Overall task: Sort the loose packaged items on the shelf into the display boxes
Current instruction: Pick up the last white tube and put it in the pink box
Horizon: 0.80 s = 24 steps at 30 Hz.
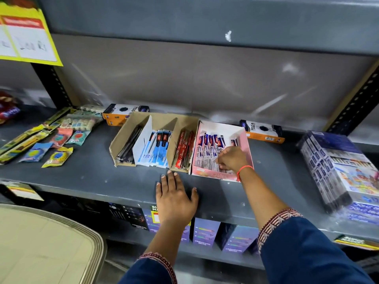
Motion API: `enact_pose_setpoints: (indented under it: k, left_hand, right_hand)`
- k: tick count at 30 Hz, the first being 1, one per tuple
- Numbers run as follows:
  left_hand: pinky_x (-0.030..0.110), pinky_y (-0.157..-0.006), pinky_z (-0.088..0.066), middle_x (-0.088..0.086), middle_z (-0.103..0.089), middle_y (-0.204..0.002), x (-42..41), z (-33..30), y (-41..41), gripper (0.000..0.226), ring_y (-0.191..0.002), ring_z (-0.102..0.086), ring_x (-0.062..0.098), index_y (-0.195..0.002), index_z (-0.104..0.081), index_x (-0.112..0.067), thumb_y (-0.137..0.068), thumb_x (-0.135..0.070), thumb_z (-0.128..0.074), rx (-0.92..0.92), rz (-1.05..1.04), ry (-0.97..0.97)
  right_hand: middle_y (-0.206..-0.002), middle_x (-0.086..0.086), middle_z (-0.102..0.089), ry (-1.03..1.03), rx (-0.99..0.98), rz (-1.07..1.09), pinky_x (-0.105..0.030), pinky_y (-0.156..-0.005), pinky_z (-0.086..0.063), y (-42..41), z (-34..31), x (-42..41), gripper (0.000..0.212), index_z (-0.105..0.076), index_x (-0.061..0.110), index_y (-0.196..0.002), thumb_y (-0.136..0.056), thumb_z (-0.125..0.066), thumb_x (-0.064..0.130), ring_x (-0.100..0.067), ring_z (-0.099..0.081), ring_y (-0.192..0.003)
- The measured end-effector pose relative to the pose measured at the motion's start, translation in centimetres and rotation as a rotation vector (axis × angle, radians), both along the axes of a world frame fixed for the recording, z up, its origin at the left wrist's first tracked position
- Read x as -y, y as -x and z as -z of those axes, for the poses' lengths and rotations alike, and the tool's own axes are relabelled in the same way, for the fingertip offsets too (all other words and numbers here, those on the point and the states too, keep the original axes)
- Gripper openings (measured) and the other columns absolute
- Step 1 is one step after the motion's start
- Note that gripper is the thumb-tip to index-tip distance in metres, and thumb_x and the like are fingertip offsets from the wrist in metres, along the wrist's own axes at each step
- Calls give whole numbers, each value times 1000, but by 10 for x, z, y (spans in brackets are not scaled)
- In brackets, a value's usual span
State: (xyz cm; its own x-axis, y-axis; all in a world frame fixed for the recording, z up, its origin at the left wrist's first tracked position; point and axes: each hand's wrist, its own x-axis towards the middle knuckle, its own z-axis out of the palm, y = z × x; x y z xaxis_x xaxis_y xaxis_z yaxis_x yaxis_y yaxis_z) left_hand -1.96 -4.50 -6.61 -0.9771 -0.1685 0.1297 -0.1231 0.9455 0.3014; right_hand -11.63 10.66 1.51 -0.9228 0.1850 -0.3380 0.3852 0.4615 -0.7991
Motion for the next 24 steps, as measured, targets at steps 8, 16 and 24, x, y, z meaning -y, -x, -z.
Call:
enact_pose_setpoints:
  k: [8,16,24]
  left_hand:
    - [40,-117,-3,14,-16,-155,0,2,1,76,-143,-9,28,-146,-12,-6,-88,-53,-27,-7,-5,11]
    - [40,-117,-3,13,-15,-156,0,3,1,76,-144,-8,28,-146,-11,-6,-89,-54,-26,-4,-3,9]
    - [39,-117,-3,13,-15,-156,0,2,1,76,-144,-8,27,-146,-11,-7,-89,-53,-28,-9,-4,4]
  right_hand:
    - [-118,-26,-61,-529,-84,-34,-42,-91,-50,-8,-8,-18,31,-57,-7,-112,-87,-40,-3,-42,-59,-110]
    - [-114,-21,-64,-613,16,-191,-32,-73,-46,-6,-3,-15,25,-59,-3,-108,-86,-48,-1,-35,-62,-104]
    - [-106,-20,-65,-612,71,-232,-29,-73,-42,-5,-5,-19,27,-59,-3,-109,-85,-48,1,-33,-62,-104]
